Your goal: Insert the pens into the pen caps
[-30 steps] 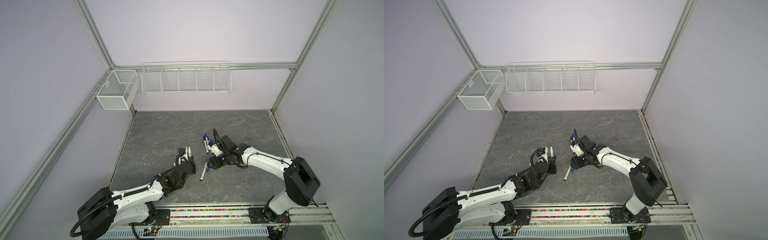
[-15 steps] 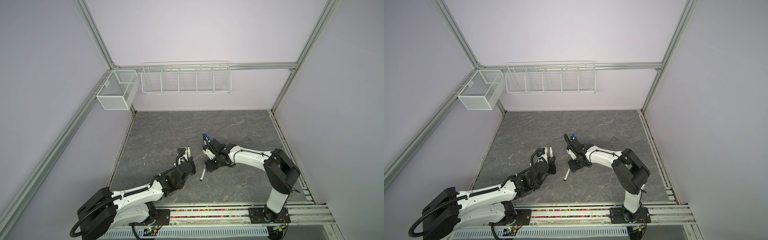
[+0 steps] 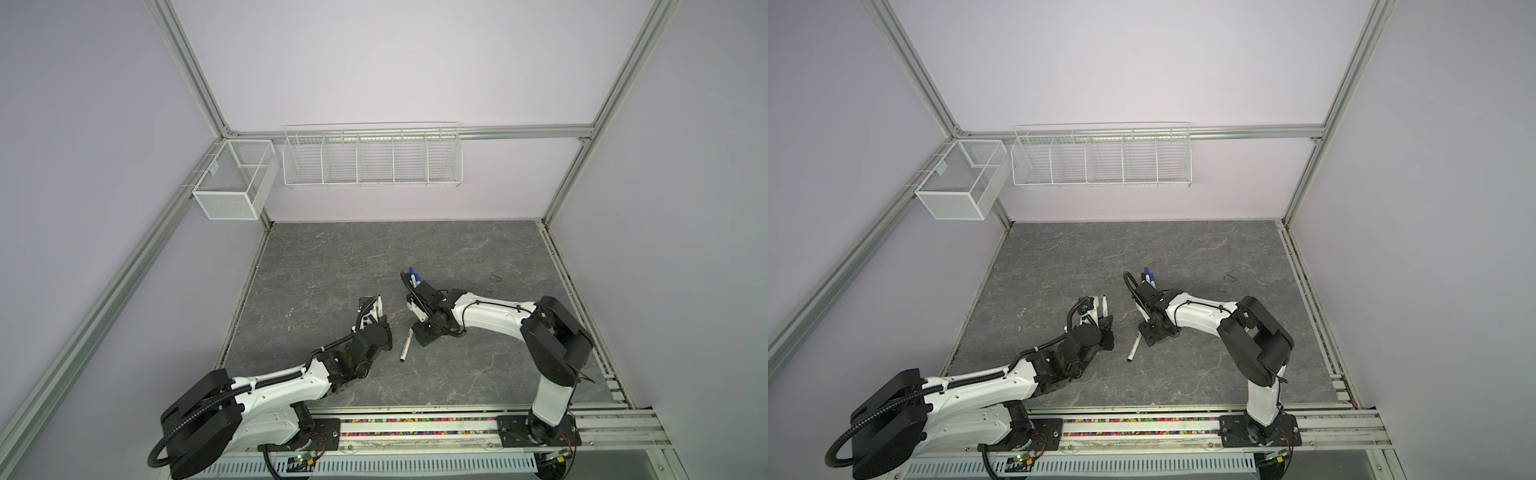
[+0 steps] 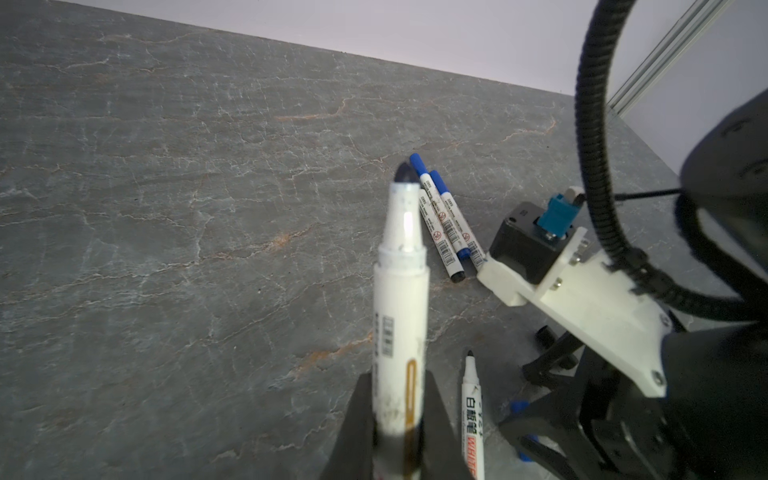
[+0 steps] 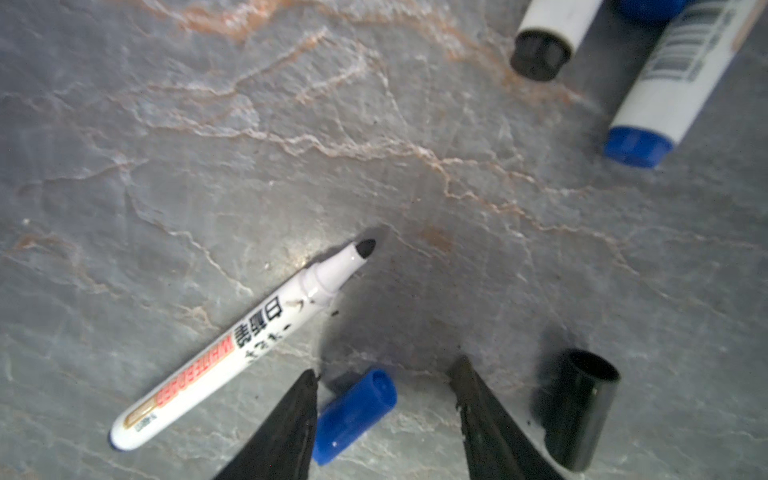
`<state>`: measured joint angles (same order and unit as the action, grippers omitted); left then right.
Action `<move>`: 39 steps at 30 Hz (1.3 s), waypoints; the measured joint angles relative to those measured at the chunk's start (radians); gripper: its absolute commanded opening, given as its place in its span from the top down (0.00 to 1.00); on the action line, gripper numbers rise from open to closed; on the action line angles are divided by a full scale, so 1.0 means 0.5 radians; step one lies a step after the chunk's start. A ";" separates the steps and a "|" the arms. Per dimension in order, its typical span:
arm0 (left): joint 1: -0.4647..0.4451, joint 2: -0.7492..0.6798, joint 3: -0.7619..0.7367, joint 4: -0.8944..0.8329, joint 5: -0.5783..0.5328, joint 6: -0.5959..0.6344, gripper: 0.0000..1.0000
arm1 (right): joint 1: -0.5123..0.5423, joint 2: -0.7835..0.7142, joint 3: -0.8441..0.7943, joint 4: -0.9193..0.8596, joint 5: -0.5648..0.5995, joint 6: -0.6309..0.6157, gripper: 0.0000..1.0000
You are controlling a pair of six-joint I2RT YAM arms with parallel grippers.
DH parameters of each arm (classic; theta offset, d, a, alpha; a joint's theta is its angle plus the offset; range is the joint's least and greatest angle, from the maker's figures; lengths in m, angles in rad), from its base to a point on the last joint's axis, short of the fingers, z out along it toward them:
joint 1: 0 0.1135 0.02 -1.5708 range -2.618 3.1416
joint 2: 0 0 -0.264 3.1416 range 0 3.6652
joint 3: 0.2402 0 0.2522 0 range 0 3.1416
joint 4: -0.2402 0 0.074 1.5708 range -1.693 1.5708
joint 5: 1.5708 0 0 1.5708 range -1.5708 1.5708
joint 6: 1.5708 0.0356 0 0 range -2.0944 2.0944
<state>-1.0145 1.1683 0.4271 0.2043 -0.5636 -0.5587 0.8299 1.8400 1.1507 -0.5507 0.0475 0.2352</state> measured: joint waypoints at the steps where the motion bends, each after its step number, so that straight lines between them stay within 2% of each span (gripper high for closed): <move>1: 0.000 0.014 0.002 0.000 0.011 0.005 1.00 | 0.002 -0.003 -0.006 0.004 0.010 0.001 0.48; 5: 0.000 0.061 0.022 -0.002 0.052 0.014 1.00 | 0.003 -0.007 -0.017 0.005 0.031 0.001 0.56; 23: 0.000 0.118 0.071 -0.007 0.143 0.037 1.00 | 0.003 -0.159 -0.191 -0.089 0.121 0.049 0.55; 31: 0.000 0.129 0.087 -0.008 0.185 0.043 1.00 | 0.002 -0.169 -0.207 -0.090 0.121 0.058 0.66; 39: 0.000 0.129 0.096 -0.008 0.208 0.050 1.00 | -0.003 -0.130 -0.153 -0.128 0.124 0.041 0.85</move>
<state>-1.0145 1.2327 0.4751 0.2005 -0.4599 -0.5339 0.8284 1.7748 1.0740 -0.6147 0.1093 0.2558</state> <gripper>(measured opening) 0.124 0.186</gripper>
